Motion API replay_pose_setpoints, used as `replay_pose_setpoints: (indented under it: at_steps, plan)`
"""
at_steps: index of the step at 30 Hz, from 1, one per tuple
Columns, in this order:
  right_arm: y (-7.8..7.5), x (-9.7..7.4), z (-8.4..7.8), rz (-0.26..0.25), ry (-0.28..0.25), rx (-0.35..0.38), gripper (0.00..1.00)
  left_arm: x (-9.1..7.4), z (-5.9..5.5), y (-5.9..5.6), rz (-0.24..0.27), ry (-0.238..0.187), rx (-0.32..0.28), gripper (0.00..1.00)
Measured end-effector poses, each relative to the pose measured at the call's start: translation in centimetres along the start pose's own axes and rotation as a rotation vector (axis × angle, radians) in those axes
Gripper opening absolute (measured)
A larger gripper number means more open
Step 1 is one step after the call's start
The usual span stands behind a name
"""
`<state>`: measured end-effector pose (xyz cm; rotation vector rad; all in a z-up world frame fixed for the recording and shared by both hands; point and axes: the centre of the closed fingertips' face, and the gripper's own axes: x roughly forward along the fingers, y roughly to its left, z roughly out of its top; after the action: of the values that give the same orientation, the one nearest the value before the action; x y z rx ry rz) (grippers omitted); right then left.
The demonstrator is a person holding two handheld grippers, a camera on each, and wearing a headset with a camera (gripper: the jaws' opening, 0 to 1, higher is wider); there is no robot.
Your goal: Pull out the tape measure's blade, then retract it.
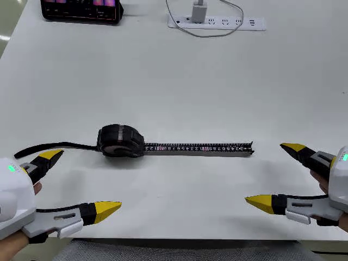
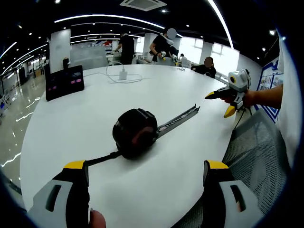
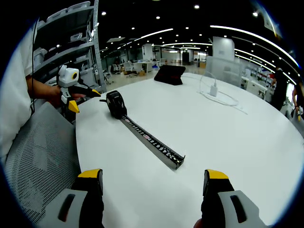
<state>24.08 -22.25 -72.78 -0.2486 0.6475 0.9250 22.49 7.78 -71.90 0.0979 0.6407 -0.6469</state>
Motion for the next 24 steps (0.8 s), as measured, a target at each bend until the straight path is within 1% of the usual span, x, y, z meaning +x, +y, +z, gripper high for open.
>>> replay_pose_setpoints:
  at_steps: [6, 10, 14, 19, 24]
  plan:
    - [0.0, 0.2, 0.0, 0.005, 0.006, -0.006, 0.85, 0.5, 0.6, -0.2, 0.0, -0.007, -0.011, 0.98]
    - [-0.3, 0.2, 0.0, 0.003, 0.009, -0.007, 0.83, 1.0, 1.2, -0.4, 0.004, -0.029, -0.02, 0.97]
    - [-0.4, 0.2, 0.0, 0.001, 0.01, -0.006, 0.83, 1.6, 1.6, -0.6, 0.009, -0.039, -0.029, 0.96]
    - [-0.4, 0.4, 0.0, 0.006, 0.013, -0.008, 0.83, 2.4, 2.0, -1.0, 0.003, -0.045, -0.036, 0.97]
    - [-0.5, 0.5, 0.1, 0.006, 0.012, -0.012, 0.83, 2.9, 2.2, -1.0, 0.006, -0.054, -0.061, 0.97]
